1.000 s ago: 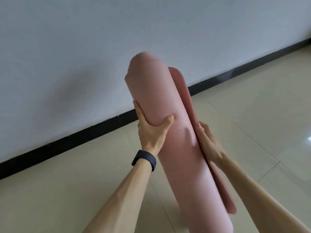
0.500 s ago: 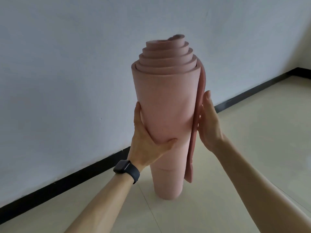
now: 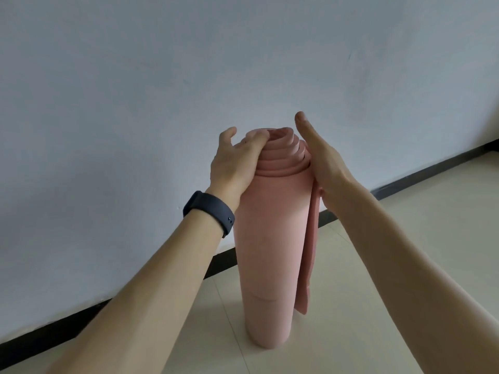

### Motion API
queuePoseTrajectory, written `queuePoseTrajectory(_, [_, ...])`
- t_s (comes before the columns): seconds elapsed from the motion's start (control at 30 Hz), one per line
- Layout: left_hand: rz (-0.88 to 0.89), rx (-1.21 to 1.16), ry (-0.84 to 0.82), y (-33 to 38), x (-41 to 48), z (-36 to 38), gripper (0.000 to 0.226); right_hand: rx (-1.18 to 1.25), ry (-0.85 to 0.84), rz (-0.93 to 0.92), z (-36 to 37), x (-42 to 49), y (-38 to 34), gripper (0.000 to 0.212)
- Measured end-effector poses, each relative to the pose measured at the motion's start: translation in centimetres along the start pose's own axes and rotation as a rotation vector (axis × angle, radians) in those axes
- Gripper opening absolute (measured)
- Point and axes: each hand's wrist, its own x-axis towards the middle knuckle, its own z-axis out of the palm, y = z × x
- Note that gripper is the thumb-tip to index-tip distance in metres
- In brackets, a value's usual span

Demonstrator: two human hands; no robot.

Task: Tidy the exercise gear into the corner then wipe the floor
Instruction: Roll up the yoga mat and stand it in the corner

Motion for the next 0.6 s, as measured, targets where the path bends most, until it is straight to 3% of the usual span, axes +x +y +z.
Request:
queuePoseTrajectory(0.1, [0.095,0.079,-0.016,-0.7,0.1,0.3,0.062,0.033,0.12,0.025,0.6,1.3,1.2,0.065])
queuePoseTrajectory(0.27, [0.16,0.387,-0.066,0.1,1.5,-0.6,0.064,-0.001,0.138,0.0,0.5,1.3,2.2,0.031])
queuePoseTrajectory(0.37, [0.177,0.454,-0.161,2.7,3.1,-1.0,0.072,-0.116,0.005,0.002,0.4,2.5,-0.5,0.043])
queuePoseTrajectory(0.43, [0.147,0.559,-0.14,3.5,4.0,-0.1,0.067,-0.165,-0.026,-0.001,0.7,3.6,-1.4,0.048])
queuePoseTrajectory(0.6, [0.064,0.896,-0.117,0.8,2.4,2.0,0.049,-0.344,0.052,0.012,1.3,3.6,1.0,0.038])
